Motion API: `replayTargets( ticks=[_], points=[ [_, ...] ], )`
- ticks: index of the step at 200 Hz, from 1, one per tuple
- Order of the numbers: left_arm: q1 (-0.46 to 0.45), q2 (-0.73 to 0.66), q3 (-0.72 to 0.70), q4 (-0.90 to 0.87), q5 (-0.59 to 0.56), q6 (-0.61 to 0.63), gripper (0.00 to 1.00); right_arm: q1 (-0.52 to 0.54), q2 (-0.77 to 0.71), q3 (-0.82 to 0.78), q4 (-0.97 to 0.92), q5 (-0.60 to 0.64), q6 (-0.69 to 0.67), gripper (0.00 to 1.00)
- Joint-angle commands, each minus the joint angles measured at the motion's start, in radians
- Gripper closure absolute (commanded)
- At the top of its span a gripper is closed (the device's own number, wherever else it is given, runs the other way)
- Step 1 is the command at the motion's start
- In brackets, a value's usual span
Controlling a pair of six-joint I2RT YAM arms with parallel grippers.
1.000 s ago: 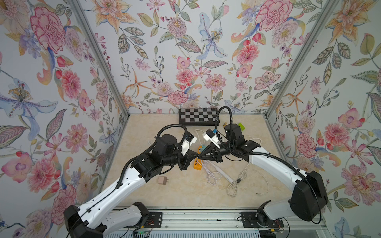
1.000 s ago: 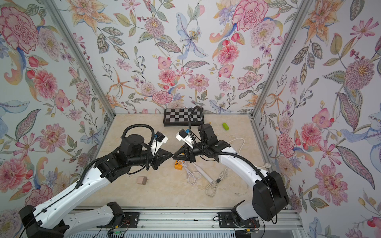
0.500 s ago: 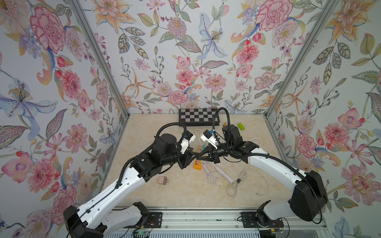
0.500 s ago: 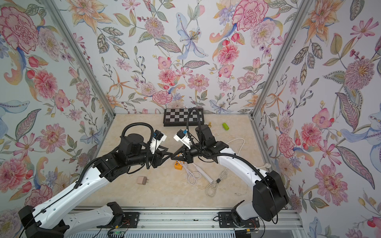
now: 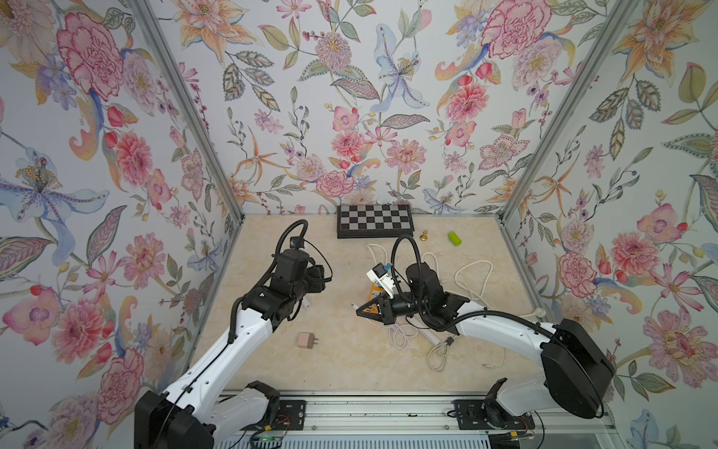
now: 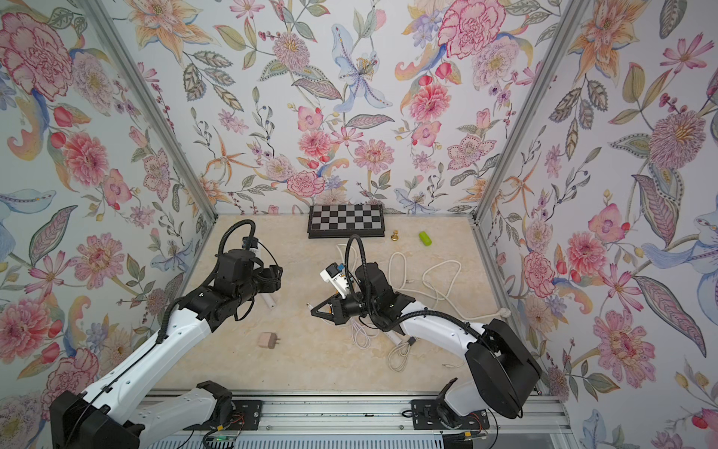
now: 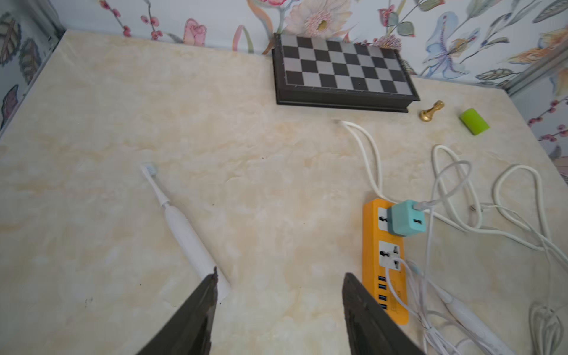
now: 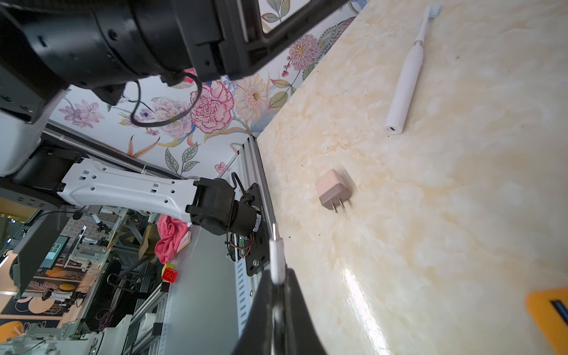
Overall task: Charge the electric toothbrush
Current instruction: Pick up the charging cable from the center of the board, then pick up the electric toothbrush from the center of the board.
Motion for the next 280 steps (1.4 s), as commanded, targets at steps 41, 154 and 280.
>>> replayTargets(
  ticks=[41, 154, 280],
  points=[
    [0.13, 0.145, -0.195, 0.193, -0.043, -0.182, 0.35, 0.061, 0.082, 0.005, 0.207, 0.053, 0.153, 1.0],
    [0.154, 0.435, -0.128, 0.279, -0.006, -0.154, 0.51, 0.064, 0.079, -0.002, 0.187, 0.06, 0.116, 1.0],
    [0.153, 0.268, -0.172, 0.351, 0.068, -0.282, 0.97, 0.074, 0.059, -0.034, 0.274, 0.117, 0.212, 1.0]
  ],
)
